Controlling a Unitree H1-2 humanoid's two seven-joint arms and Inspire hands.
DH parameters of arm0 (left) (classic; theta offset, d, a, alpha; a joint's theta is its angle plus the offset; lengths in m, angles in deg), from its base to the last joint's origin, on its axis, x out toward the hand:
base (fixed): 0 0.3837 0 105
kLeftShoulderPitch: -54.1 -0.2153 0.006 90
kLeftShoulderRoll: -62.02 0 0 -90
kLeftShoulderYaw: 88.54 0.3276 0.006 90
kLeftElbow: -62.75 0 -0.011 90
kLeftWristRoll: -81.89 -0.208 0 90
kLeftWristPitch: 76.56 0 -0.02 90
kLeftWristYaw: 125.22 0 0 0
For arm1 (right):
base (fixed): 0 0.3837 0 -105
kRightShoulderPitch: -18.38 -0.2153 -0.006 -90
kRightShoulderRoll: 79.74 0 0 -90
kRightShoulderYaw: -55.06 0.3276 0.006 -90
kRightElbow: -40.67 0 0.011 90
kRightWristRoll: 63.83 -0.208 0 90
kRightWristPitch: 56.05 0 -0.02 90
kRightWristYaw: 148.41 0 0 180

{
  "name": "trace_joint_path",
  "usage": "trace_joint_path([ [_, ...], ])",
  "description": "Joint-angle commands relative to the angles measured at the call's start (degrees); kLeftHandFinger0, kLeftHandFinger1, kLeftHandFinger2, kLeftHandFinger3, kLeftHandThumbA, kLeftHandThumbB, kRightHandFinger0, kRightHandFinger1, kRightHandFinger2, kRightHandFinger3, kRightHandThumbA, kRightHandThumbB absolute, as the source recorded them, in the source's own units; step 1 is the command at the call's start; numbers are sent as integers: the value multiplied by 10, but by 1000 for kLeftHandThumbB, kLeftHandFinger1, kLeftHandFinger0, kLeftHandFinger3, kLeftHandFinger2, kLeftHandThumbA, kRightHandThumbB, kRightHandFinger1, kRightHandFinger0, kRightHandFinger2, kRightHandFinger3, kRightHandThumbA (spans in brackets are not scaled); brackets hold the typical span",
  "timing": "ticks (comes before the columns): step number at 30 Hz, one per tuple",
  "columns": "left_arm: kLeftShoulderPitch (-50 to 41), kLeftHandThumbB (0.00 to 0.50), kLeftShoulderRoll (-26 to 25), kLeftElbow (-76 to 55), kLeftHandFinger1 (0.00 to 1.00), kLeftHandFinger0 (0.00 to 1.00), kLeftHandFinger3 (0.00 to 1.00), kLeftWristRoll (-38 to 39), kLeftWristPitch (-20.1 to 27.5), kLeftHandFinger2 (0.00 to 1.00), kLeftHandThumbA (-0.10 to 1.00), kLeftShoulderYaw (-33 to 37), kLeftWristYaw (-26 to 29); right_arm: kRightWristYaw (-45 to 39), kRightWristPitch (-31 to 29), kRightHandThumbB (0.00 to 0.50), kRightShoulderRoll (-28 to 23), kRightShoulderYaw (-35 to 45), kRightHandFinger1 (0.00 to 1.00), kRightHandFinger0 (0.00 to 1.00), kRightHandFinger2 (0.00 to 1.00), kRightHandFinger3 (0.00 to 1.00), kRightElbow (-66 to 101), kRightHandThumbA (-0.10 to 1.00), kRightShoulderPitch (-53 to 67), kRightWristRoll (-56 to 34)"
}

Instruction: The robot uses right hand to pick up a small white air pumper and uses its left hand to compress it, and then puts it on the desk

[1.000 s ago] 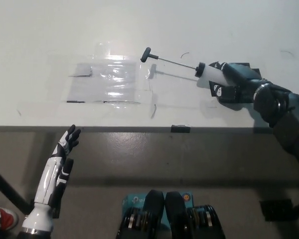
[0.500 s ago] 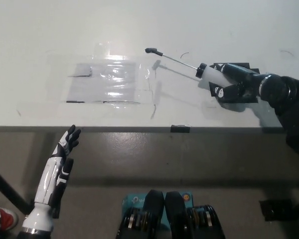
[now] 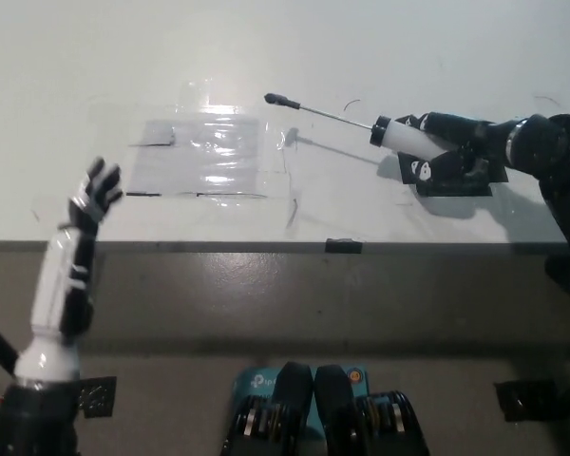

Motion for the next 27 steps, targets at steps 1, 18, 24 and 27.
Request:
trace_joint_path([
  [1,44,192,-25,-28,1000,1000,1000,66,-37,1000,1000,-20,-16,-68,52,144,-21,6,594,132,877,976,47,-100,-14,-30],
  [18,185,295,-15,43,1000,1000,1000,83,-117,1000,1000,-15,-21,-139,94,139,-67,12,456,52,689,721,327,-100,83,-65],
  [24,218,262,9,104,1000,1000,1000,88,-107,1000,1000,-12,-21,-159,128,142,-78,8,615,214,841,728,409,-100,103,-77],
  [27,216,247,16,121,1000,1000,1000,88,-99,1000,1000,-11,-26,-167,143,135,-81,11,568,206,801,686,437,-100,109,-90],
])
